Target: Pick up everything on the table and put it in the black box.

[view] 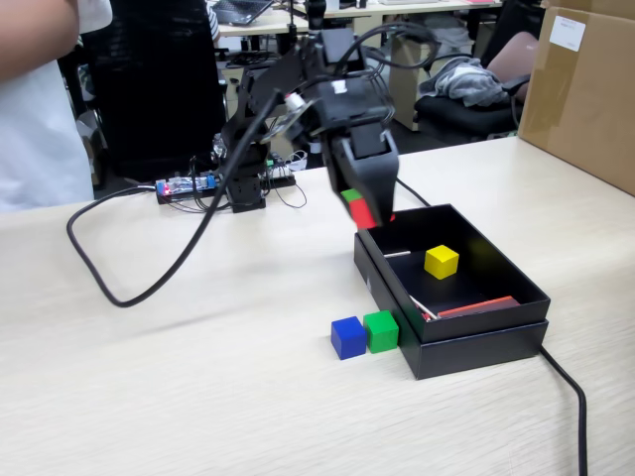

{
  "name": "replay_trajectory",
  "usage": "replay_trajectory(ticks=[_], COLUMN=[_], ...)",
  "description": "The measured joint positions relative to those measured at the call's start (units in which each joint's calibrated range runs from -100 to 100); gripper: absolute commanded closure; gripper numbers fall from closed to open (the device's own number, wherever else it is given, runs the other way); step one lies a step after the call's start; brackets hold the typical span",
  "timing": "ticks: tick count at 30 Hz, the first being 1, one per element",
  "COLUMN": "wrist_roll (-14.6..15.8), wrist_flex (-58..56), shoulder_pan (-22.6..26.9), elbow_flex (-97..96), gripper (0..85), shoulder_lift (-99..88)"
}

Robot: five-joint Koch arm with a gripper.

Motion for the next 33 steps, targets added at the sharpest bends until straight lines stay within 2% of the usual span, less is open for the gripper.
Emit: replay_trajectory(ticks=[6, 7, 9, 17, 21, 23, 25, 26, 29, 33], wrist_roll=[2.83, 3.66, 4.35, 5.18, 5.23, 5.18, 5.18, 5.18, 5.18, 5.18], wrist_flex=[0.46, 0.54, 0.54, 0.54, 0.54, 0.62, 0.62, 0.62, 0.46, 0.15], shoulder_pan=[5.47, 5.67, 5.67, 5.42, 5.27, 5.27, 5.23, 5.18, 5.08, 3.27], elbow_flex=[0.00, 1.73, 3.10, 3.83, 3.74, 3.74, 3.74, 3.74, 3.65, 3.47], gripper=[73.7, 73.4, 73.4, 73.0, 60.0, 58.9, 46.4, 43.0, 42.3, 42.3], shoulder_lift=[9.45, 18.25, 23.30, 30.55, 33.53, 33.79, 33.79, 33.79, 31.46, 14.24])
